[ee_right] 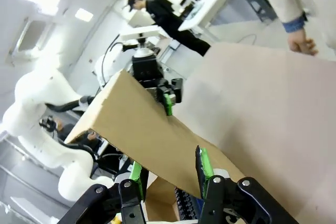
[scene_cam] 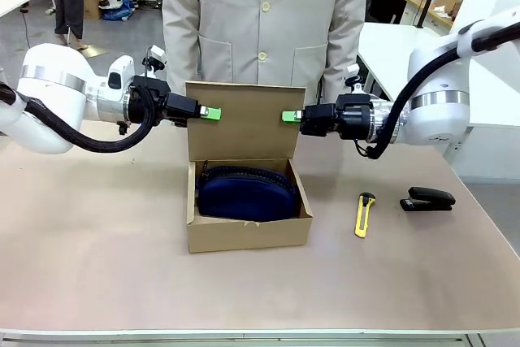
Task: Pack the item into the box.
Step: Close the Mailer Box.
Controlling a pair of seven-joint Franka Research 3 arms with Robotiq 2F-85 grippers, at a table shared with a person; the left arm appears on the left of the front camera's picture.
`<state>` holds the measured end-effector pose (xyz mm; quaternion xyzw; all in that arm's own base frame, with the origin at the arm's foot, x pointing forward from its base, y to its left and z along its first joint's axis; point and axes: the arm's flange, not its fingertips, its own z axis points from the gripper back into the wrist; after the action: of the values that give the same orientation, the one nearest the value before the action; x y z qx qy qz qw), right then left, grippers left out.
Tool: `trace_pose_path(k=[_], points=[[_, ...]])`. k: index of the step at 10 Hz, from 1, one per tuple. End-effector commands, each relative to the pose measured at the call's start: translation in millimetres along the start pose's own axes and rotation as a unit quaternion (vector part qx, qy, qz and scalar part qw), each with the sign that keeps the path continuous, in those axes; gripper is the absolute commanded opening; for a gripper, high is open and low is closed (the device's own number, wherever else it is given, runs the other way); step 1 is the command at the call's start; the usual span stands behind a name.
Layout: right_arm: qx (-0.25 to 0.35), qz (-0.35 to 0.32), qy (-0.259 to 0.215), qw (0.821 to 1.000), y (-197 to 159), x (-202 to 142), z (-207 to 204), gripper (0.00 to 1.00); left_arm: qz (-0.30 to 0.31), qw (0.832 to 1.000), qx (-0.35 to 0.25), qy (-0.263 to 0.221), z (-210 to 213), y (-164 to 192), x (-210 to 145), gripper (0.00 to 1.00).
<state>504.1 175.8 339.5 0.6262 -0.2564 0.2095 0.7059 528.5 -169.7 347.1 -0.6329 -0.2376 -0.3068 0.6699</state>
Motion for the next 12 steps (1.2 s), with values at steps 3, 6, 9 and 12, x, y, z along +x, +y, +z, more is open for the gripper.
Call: trace_pose_path(k=[3, 6, 9, 12], points=[[0.05, 0.159, -0.032, 0.985, -2, -7, -3, 0.5, -0.139, 0.99, 0.027, -0.002, 20, -14, -6, 0.5], [0.059, 0.215, -0.045, 0.974, 2, -11, 1, 0.5, -0.224, 0.973, 0.047, -0.001, 30, -21, -12, 0.5], [0.062, 0.278, -0.048, 0.957, 7, -18, 3, 0.5, -0.321, 0.946, 0.037, -0.006, 33, -34, -25, 0.5], [0.059, 0.247, -0.029, 0.967, 4, -8, 0, 0.5, -0.284, 0.958, 0.041, 0.007, 31, -25, -14, 0.5]])
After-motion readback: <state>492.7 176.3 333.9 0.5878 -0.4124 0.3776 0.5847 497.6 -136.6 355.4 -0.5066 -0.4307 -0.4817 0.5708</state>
